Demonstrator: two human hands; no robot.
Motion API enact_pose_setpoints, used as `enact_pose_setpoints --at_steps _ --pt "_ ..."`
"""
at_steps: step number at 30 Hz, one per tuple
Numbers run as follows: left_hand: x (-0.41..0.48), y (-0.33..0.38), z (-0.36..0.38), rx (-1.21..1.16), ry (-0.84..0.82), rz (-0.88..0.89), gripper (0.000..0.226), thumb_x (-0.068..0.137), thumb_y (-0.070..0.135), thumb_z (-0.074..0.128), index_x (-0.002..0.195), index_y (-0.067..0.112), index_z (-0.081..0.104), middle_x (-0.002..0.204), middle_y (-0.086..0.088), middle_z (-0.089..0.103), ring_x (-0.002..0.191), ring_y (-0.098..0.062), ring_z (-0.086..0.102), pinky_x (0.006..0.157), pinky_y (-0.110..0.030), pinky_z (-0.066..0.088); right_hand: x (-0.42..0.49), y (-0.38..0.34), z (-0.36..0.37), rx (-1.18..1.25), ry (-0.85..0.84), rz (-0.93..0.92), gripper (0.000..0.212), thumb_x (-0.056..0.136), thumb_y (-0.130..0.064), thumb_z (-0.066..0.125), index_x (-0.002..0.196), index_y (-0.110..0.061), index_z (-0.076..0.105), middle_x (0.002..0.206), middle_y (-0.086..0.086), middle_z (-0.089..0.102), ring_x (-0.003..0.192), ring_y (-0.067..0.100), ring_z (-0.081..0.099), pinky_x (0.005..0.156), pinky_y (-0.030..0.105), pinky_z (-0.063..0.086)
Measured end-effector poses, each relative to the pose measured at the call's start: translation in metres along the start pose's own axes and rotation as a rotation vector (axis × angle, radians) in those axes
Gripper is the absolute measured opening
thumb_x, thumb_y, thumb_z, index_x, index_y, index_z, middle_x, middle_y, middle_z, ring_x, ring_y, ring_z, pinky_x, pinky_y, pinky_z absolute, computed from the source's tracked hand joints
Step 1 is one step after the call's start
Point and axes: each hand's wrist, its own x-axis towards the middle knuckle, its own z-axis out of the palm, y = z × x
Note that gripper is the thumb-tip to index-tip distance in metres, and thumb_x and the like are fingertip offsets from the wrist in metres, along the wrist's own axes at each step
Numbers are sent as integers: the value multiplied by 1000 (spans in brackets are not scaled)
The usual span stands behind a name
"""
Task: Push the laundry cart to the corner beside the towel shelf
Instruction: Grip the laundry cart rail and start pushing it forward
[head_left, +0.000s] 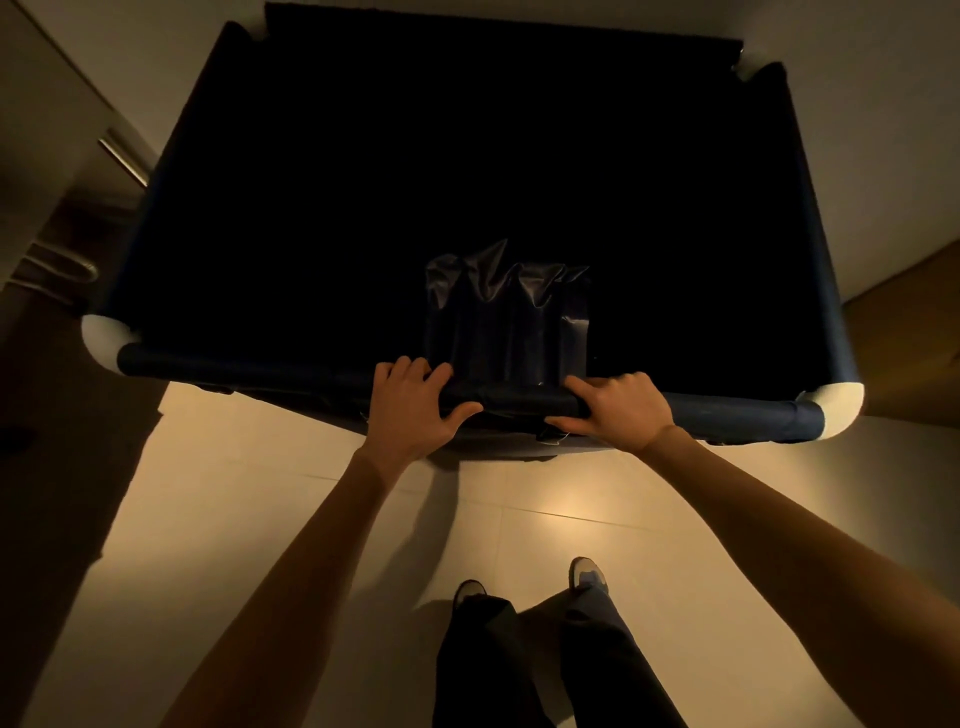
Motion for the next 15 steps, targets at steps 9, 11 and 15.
enact_pose_setpoints --at_steps 9,11,15 --pt "-7 7 -12 4 7 -5 69 82 66 29 114 13 60 105 -11 61 99 -31 55 96 -47 37 -1 13 -21 74 -34 -61 69 85 -70 24 119 -20 57 97 -1 70 74 22 68 54 27 48" --pt "-10 24 -18 -15 54 -21 64 81 61 33 115 14 61 107 -10 61 101 -31 56 97 -48 38 -7 28 -35 96 -23 -103 66 87 -65 24 121 -18 57 98 -1 69 79 21 67 63 29 52" --pt "-7 88 -27 -41 129 -57 57 79 51 37 115 14 61 107 -8 61 101 -30 58 96 -48 40 -21 76 -61 20 -28 -170 55 89 -49 32 125 -15 56 106 2 67 93 22 65 79 32 51"
